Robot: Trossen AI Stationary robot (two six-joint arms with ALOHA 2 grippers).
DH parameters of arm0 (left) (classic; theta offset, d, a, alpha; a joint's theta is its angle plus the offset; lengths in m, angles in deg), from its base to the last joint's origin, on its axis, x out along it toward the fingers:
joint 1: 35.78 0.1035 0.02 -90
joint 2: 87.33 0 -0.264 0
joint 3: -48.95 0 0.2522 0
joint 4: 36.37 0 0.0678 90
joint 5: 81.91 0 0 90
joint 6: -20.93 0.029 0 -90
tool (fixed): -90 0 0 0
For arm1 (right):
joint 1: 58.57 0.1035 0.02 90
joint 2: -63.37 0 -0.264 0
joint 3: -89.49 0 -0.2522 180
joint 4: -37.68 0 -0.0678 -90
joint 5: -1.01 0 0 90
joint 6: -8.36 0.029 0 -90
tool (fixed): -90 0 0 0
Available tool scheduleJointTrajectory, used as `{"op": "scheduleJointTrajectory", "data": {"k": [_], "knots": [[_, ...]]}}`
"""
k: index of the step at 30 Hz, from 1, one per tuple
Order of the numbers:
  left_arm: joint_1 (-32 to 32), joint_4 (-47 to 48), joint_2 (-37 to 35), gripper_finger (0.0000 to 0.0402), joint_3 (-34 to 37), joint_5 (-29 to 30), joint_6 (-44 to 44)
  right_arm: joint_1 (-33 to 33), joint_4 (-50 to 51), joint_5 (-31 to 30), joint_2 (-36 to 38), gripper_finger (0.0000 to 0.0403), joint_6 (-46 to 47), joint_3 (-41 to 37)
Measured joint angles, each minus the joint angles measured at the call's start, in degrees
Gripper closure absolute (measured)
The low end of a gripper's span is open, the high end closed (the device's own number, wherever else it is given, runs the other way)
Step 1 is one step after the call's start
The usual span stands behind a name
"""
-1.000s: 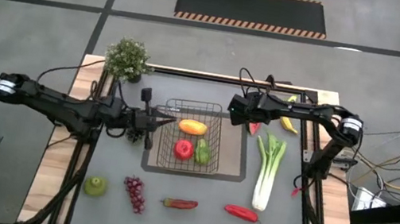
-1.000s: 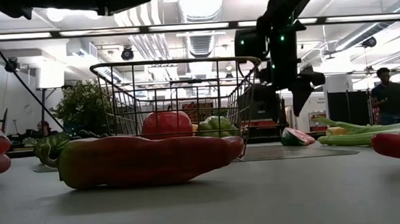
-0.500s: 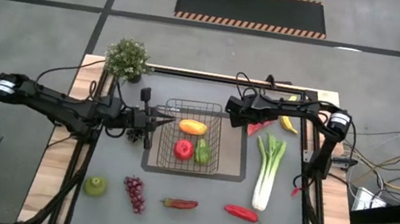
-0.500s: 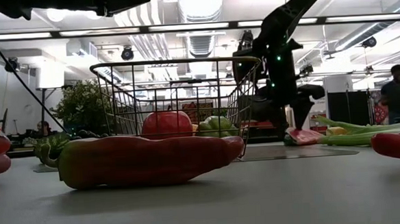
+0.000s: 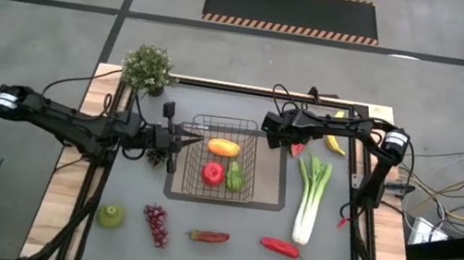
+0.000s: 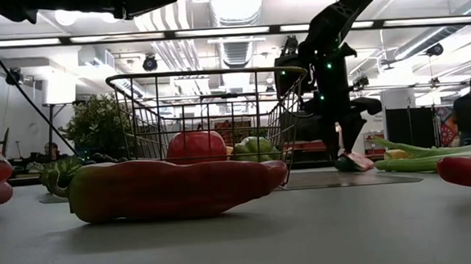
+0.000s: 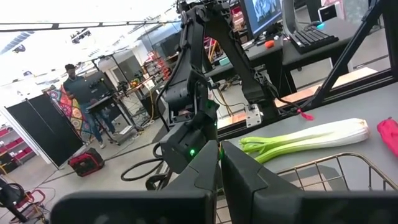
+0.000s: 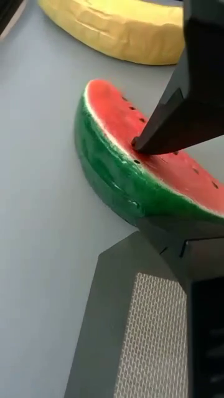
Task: Build produce basket
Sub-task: Put the green watermelon into the wire basket
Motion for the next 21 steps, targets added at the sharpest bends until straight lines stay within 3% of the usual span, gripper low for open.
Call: {"op": "scheduleJointTrajectory", "data": {"k": [8, 17, 21], "knots": [[0.02, 0.00, -0.02, 0.0400, 0.00, 0.00, 0.00, 0.36, 0.26, -2.57, 0.88, 0.0278, -2.21, 0.23], [0.02, -0.07, 0.00, 0.0400, 0.00, 0.00, -0.01, 0.49, 0.33, -3.47, 3.04, 0.0346, -1.20, 0.39], [0.02, -0.07, 0.00, 0.0400, 0.00, 0.00, 0.00, 0.44, 0.52, -3.06, 3.35, 0.0334, 0.13, 0.61]]}}
